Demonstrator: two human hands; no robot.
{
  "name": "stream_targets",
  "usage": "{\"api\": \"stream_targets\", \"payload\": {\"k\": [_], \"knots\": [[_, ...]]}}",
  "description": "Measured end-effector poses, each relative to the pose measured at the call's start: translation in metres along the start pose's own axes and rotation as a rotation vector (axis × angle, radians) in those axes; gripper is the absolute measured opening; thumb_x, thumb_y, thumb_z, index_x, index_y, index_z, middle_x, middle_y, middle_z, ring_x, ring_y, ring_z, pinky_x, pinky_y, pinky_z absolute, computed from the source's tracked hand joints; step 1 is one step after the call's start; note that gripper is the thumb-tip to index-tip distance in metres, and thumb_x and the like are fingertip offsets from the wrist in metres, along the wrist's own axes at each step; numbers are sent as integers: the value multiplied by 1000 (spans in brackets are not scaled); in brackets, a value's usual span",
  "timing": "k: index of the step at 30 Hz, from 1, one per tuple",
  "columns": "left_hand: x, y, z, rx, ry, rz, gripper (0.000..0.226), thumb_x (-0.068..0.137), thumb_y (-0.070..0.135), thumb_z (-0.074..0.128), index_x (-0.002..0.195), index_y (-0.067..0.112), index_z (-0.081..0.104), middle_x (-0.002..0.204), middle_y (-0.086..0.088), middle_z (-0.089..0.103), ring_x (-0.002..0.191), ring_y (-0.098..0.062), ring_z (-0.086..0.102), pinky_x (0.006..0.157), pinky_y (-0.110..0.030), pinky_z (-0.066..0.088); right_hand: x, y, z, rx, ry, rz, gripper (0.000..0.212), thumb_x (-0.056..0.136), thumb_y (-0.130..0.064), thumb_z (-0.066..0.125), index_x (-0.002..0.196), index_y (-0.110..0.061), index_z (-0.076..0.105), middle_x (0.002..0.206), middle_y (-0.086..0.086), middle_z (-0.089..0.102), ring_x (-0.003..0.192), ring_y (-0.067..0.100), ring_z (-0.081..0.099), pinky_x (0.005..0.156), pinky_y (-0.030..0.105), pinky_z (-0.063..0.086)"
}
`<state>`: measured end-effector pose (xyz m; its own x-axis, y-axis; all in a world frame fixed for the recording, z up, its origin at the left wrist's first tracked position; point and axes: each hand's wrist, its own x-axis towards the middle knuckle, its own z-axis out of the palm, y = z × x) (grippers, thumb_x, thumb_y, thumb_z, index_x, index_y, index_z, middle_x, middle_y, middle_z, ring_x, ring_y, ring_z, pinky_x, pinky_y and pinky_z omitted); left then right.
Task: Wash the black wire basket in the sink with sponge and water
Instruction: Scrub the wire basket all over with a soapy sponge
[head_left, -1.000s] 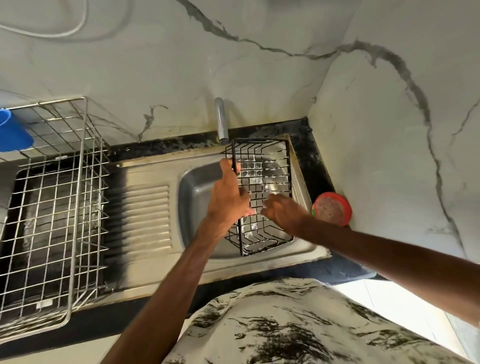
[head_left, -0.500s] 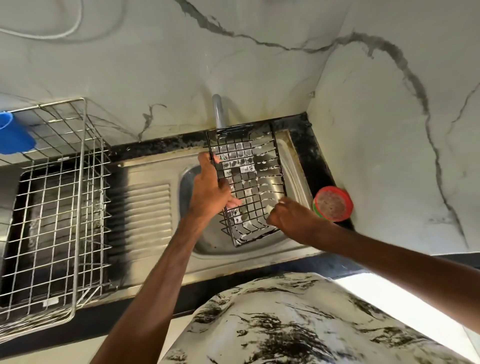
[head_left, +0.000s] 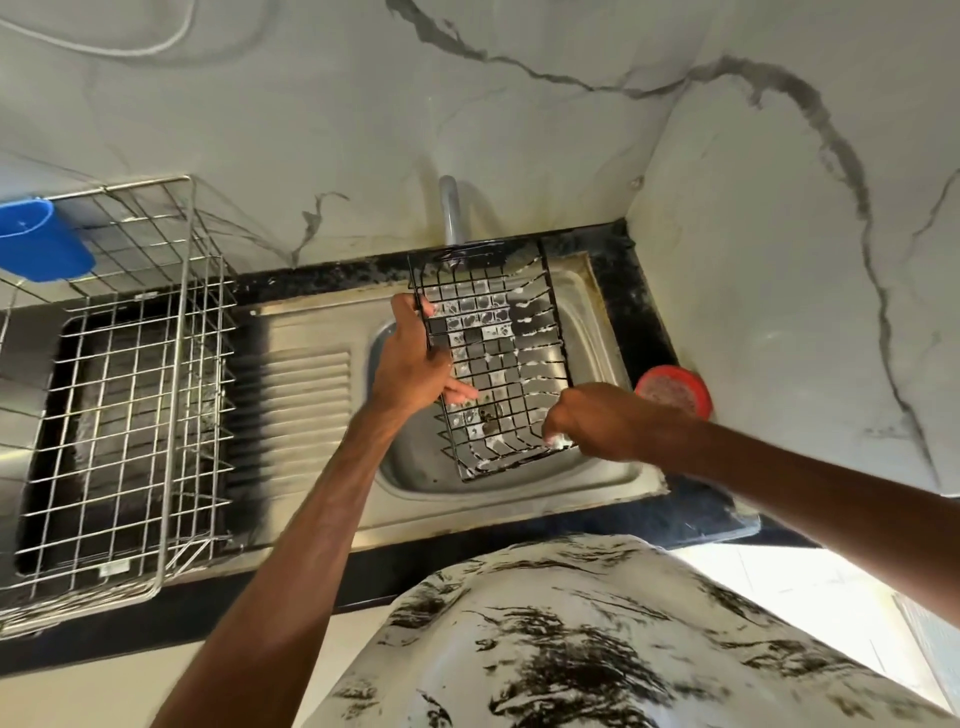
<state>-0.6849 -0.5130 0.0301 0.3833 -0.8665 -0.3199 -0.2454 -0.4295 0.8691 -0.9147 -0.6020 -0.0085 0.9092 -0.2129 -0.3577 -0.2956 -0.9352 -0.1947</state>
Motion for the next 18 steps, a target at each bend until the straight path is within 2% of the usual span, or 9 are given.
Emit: {"api": "stream_targets", "payload": {"k": [4,8,10,13,15,16,18], "knots": [[-3,6,-1,-47,-4,-23,43,100,-9,38,127,21,25,108,-36,52,63,-44,75,64,-59,63,-5,5,-16,105,54,0,37,88,5,66,115,-18,74,115,-2,75,102,9,71,84,19,52],[-3,5,1,-135,2,-64,44,99,-10,38,126,24,28,126,-24,48,64,-46,74,49,-39,61,4,3,-8,188,115,8,34,88,7,63,109,-17,76,112,-3,76,98,8,72,83,19,53],[-4,1,2,-204,-2,-128,48,97,-12,35,129,24,30,122,-22,51,67,-48,74,48,-35,60,11,-3,0,283,126,7,28,89,3,67,106,-16,77,108,-2,77,94,7,73,83,25,58],[-7,-8,1,-263,16,-200,50,98,-12,33,133,24,28,110,-31,60,68,-48,74,48,-35,60,21,-22,12,470,162,-35,24,85,4,71,100,-13,79,100,-1,78,90,6,72,82,19,53],[-9,-11,-2,-252,27,-181,49,97,-11,32,129,25,29,115,-34,56,66,-48,74,48,-37,61,21,-31,15,540,149,-40,25,84,7,71,99,-11,80,100,0,78,92,5,71,83,12,50],[-11,-10,-4,-226,28,-156,48,97,-11,33,127,26,29,119,-33,53,65,-47,74,48,-38,61,21,-32,14,526,132,-41,27,84,8,71,100,-12,80,102,1,78,94,5,71,84,13,50],[-14,-8,-7,-169,25,-101,46,99,-11,36,126,26,29,122,-31,51,64,-45,75,49,-39,62,21,-26,9,342,102,-36,36,84,10,68,109,-14,77,112,4,76,99,12,73,87,23,55]]}}
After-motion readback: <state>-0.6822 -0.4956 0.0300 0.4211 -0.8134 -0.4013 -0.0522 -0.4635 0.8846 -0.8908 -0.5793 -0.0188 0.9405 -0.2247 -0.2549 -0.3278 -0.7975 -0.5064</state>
